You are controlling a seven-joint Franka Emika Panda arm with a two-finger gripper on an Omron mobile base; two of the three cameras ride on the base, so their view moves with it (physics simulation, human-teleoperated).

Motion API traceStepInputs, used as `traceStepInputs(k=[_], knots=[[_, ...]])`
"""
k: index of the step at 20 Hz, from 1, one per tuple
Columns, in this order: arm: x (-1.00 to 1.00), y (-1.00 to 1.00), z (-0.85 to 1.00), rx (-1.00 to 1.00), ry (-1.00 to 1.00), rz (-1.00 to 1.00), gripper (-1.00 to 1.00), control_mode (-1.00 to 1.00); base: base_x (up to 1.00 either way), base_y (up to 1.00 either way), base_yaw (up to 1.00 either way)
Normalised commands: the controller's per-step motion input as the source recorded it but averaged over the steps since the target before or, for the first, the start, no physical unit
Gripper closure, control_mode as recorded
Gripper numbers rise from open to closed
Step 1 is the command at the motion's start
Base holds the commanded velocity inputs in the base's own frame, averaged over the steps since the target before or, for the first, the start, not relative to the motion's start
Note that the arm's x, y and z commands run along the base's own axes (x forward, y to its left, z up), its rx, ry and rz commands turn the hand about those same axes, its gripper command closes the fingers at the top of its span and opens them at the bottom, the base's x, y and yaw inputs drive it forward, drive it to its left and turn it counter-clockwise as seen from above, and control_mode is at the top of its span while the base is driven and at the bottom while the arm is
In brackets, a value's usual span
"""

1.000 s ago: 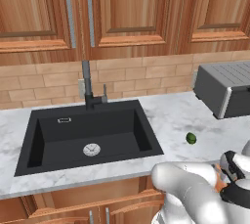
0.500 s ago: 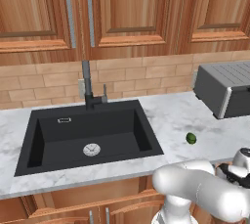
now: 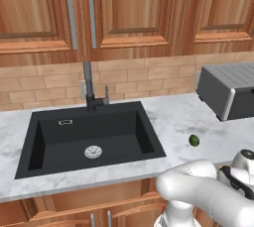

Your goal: Pick the measuring cup from the drawer and place it on the counter.

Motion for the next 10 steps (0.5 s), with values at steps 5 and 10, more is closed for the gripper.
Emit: traceStepInputs(k=[5, 10], knots=[[-0.75, -0.29, -0.98, 0.03, 0.08, 0.09, -1.0, -1.0, 0.0, 0.0, 0.0], [-1.0, -0.57, -0.83, 0.1, 0.3, 0.12, -1.0, -1.0, 0.0, 0.0, 0.0]])
